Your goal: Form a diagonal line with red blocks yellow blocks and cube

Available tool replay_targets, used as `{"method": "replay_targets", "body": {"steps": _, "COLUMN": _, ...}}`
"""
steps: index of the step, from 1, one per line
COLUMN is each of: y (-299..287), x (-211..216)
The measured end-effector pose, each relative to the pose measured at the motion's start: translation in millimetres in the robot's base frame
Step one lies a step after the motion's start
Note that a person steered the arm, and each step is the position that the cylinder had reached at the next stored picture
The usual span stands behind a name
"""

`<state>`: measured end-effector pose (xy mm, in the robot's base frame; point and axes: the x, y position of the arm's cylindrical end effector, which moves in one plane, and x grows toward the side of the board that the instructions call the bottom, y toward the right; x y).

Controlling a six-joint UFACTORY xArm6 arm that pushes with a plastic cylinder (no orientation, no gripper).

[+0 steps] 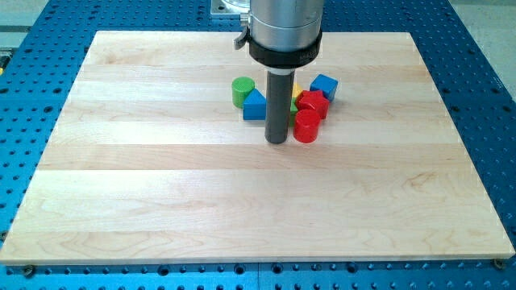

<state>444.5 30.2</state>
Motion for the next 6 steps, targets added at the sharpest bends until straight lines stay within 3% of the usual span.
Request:
{"method": "replay_targets", "body": {"steps": 1, "y": 4, "x": -2}}
{"method": "replay_targets", "body": {"steps": 3, "y": 80, "x": -23}}
{"method": "replay_targets", "body": {"steps": 4, "y": 61, "x": -36}}
{"method": "replay_targets", "body": {"steps": 6, "y": 49, "x": 2}}
